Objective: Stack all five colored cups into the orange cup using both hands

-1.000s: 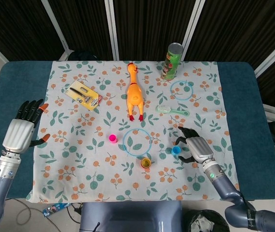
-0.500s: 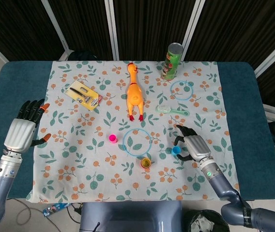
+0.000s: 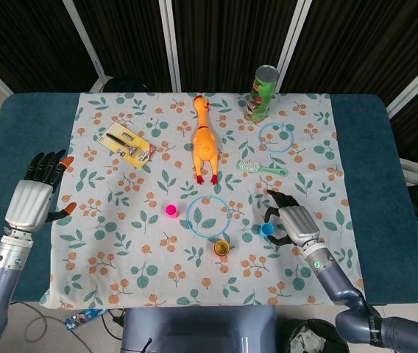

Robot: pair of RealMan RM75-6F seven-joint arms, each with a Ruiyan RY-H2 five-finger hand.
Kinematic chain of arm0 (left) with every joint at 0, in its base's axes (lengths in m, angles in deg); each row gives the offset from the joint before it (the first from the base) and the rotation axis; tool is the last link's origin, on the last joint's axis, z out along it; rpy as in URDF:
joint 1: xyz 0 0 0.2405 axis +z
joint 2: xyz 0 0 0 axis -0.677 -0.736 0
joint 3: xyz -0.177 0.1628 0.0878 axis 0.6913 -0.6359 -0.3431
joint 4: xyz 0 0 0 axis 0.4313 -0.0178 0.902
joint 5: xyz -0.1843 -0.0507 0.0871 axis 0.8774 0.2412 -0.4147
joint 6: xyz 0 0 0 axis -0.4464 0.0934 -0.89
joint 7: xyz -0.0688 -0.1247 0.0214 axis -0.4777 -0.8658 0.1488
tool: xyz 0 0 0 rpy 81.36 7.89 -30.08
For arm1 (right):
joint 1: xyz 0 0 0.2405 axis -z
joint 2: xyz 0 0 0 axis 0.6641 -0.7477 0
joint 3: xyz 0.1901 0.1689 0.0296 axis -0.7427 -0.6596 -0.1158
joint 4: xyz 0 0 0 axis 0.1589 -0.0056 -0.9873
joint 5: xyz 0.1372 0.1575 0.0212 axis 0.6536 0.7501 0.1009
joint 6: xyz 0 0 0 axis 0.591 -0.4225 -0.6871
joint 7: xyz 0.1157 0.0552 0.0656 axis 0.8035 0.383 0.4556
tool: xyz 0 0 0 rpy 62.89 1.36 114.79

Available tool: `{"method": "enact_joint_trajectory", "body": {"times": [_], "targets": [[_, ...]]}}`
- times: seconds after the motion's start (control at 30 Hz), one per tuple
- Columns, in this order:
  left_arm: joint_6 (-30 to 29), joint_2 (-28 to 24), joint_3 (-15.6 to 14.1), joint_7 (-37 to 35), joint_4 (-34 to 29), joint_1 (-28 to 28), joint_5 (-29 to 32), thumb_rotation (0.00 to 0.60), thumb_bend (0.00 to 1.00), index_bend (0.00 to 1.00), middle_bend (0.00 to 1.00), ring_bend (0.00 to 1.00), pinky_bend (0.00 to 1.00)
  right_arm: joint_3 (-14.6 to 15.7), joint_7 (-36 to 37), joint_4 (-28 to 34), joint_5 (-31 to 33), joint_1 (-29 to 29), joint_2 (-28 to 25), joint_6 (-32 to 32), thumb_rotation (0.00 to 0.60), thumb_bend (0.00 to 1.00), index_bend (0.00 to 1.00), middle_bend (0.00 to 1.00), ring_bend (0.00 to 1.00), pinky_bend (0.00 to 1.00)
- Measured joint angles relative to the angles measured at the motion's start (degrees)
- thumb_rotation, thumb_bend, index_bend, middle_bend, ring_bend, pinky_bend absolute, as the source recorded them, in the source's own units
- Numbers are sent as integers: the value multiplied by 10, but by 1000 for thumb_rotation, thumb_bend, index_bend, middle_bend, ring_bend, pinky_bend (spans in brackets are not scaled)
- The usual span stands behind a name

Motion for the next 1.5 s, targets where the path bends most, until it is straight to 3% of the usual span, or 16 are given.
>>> {"method": "enact_joint_trajectory", "body": {"times": [0.33, 0.7, 0.87, 1.13, 1.5], "targets": [[-2, -1, 7, 0, -2, 2, -2, 600, 168, 85, 0, 0, 0, -3, 3, 45, -7, 1, -29, -8, 600, 333, 505, 4, 40, 118], [3, 3, 9, 2, -1, 3, -2, 600, 168, 85, 0, 0, 0, -5, 10, 199, -37, 2, -109, -10, 600, 333, 505, 4, 40, 123], [4, 3, 11, 5, -3, 3, -4, 600, 168, 86, 0, 0, 0, -2, -4, 238, -55, 1, -116, -20, 600, 332, 505, 4, 40, 129], [4, 1, 12, 7, -3, 5, -4, 600, 168, 86, 0, 0, 0, 7, -20, 241, -57, -9, -83, -17, 600, 333, 505, 4, 40, 137], [8, -1, 13, 4, 6, 7, -1, 600, 168, 86, 0, 0, 0, 1, -73, 196, -33, -24, -25, -32, 600, 333, 505, 4, 40, 137]]}}
